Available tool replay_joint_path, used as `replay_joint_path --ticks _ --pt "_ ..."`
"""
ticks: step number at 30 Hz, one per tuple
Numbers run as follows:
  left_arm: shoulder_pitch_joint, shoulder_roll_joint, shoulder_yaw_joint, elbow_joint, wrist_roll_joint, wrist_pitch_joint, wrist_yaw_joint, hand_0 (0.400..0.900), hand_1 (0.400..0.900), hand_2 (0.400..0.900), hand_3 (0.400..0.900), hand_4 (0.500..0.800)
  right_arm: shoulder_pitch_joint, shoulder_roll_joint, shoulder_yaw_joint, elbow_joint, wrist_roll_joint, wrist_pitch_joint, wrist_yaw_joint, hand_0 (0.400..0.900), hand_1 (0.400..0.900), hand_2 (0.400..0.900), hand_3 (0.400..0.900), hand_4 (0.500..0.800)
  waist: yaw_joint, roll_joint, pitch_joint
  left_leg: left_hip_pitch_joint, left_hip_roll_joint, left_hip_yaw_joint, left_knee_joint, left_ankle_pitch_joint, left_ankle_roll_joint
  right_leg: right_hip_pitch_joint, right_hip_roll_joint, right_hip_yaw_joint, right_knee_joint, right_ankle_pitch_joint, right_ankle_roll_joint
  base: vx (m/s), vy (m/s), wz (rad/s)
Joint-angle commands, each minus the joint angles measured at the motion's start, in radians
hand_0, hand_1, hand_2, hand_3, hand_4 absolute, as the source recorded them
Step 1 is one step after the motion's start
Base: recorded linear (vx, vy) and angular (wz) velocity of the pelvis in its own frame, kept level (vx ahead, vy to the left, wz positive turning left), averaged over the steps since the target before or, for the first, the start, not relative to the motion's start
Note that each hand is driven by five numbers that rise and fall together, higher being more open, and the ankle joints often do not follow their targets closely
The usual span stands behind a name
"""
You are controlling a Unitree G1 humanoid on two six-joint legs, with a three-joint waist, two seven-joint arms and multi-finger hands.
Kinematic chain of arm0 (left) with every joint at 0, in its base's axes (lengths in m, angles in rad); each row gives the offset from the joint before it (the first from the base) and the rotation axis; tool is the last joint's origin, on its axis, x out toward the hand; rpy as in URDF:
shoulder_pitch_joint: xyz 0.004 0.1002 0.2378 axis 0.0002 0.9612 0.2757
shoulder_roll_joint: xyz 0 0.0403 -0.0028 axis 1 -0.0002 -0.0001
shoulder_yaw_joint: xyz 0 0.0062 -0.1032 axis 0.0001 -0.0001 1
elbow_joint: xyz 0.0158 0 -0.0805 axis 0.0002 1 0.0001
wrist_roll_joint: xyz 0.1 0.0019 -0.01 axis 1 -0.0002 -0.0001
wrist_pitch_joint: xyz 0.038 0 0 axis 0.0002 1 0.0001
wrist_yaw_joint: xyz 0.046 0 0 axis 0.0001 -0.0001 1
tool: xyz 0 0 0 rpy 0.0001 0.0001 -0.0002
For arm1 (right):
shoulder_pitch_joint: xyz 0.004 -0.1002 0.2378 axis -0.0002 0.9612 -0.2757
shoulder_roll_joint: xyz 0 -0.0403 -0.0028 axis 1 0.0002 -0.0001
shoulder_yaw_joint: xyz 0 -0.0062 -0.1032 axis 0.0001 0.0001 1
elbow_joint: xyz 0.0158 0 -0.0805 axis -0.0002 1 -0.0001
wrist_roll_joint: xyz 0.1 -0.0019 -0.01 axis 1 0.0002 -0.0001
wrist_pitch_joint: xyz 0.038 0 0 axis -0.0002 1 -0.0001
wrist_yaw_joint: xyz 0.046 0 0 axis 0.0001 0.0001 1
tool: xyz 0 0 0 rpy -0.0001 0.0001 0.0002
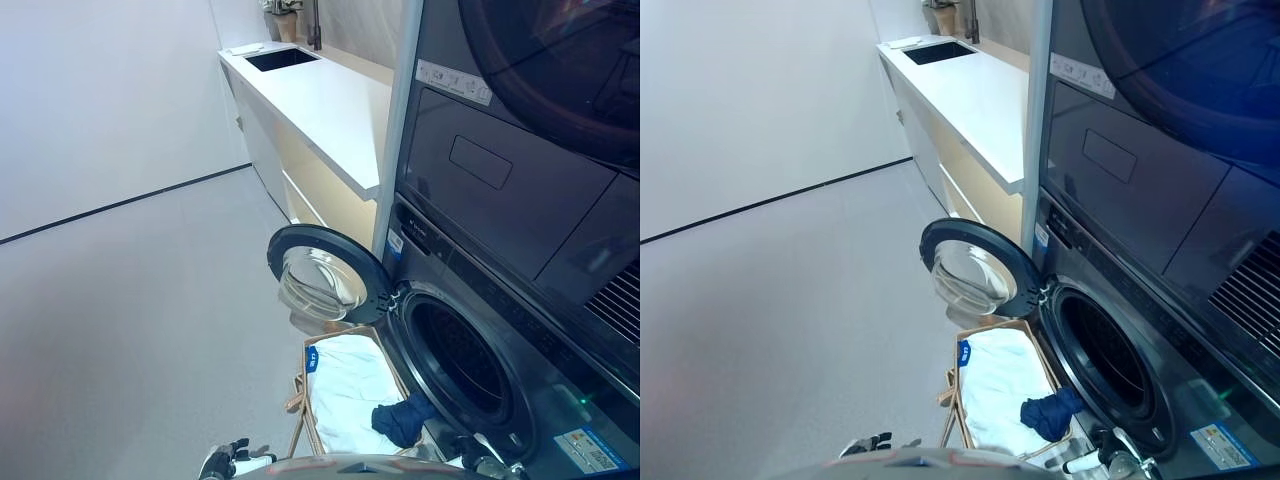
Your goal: Put the clothes in the basket into the washing machine.
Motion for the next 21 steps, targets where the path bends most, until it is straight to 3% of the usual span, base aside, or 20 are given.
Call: replay_joint_path --ticks 1,8,14,20,21 --pt "-0.062 0.046 0.002 0.047 0.026 -0.018 0.018 0.9 0.9 0.9 0.9 0.8 -0.104 -0.031 0.029 0.056 -0.068 -0.007 -0.022 0.9 0.9 0.9 0.9 0.8 0.023 -0.057 0.004 -0.013 -0.028 0.022 0.013 -0.102 0.029 -0.087 -0.016 0.017 0.02 0.042 -0.002 0.0 0.0 0.0" --pt "-0.084 0.06 -0.006 0.041 0.021 -0.013 0.04 0.9 0.9 0.9 0.9 0.8 -0.198 -0.076 0.075 0.023 -0.097 -0.006 -0.035 0.9 0.9 0.9 0.9 0.8 0.039 -0.058 0.043 -0.062 -0.034 0.012 0.022 -0.086 0.028 -0.127 -0.016 0.009 0.028 0.053 -0.005 -0.04 -0.011 0.07" --pt "-0.116 0.061 -0.033 0.023 -0.016 -0.016 0.081 0.9 0.9 0.9 0.9 0.8 -0.233 -0.009 0.158 -0.093 -0.144 0.002 -0.115 0.9 0.9 0.9 0.9 0.8 0.046 -0.039 0.109 -0.166 -0.045 -0.002 0.031 -0.05 0.03 -0.232 -0.018 0.002 0.048 0.074 -0.01 -0.1 0.001 0.09" --pt "-0.121 0.061 -0.048 -0.025 -0.069 -0.038 0.124 0.9 0.9 0.9 0.9 0.8 -0.2 -0.018 0.187 -0.167 -0.16 0.002 -0.158 0.9 0.9 0.9 0.9 0.8 0.028 -0.018 0.227 -0.282 -0.049 -0.002 0.099 -0.046 0.036 -0.351 -0.024 0.013 0.124 0.068 -0.026 -0.1 0.036 -0.06" --pt "-0.149 0.063 -0.083 -0.014 -0.082 -0.035 0.137 0.9 0.9 0.9 0.9 0.8 -0.368 0.006 0.225 -0.161 -0.132 0.033 -0.152 0.9 0.9 0.9 0.9 0.8 0.044 -0.014 0.252 -0.312 -0.056 -0.007 0.134 -0.052 0.036 -0.371 -0.028 0.013 0.141 0.066 -0.032 -0.15 0.022 0.1"
